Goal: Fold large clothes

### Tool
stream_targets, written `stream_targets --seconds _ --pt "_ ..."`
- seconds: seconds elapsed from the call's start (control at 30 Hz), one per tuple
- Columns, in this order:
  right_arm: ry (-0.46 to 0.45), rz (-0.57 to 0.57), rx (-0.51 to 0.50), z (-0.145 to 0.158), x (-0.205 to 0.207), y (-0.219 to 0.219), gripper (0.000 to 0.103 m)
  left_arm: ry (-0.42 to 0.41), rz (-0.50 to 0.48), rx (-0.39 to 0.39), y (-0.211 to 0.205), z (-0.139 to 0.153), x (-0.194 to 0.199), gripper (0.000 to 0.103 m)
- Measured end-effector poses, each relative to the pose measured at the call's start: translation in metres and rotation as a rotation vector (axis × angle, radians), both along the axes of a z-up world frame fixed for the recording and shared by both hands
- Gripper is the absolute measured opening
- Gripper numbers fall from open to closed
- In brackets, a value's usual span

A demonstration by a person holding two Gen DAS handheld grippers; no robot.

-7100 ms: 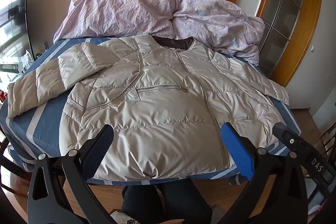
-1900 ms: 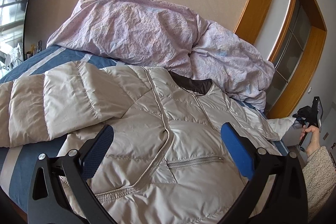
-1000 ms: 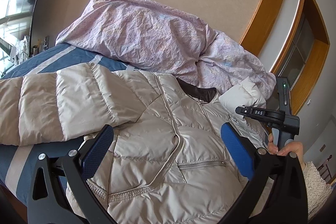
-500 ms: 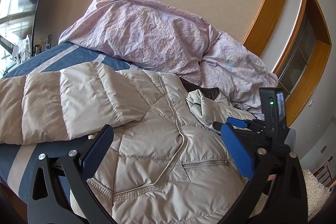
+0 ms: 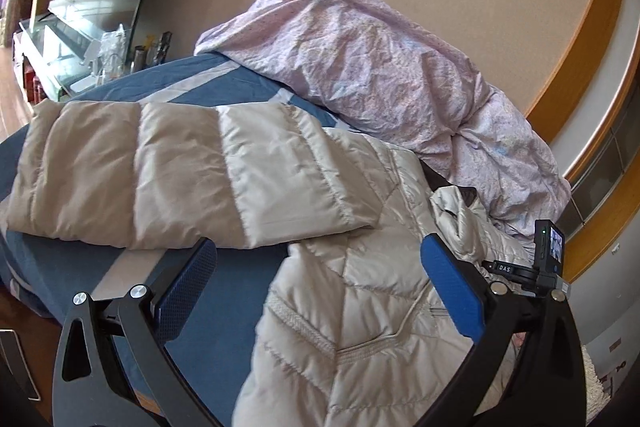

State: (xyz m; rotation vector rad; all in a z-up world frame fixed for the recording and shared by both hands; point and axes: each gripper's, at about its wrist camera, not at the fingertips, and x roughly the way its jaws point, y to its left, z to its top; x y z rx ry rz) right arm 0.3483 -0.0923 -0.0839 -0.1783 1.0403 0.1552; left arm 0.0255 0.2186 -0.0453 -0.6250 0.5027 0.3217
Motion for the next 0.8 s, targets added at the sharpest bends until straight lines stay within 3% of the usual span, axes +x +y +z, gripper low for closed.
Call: stream_targets --seconds 0.27,0.43,0.6,0.8 --pt "-0.009 -0.037 -0.051 -0.006 0.006 0.009 0.051 0.043 0.177 -0.082 0.041 -0.024 -0.053 0.102" --pt "-0.015 -0.036 -0.077 -0.005 0.005 0.011 0.052 0.083 0.239 -0.143 0.05 -0.043 -0.073 0.102" --pt "-0.015 -0.031 -0.071 -0.005 0.005 0.011 0.052 0.057 0.305 -0.254 0.063 -0.053 -0.083 0.102" --pt "-0.01 -0.027 -0.054 -0.005 0.003 0.01 0.052 0.048 0.411 -0.32 0.077 -0.055 -0.086 0.099"
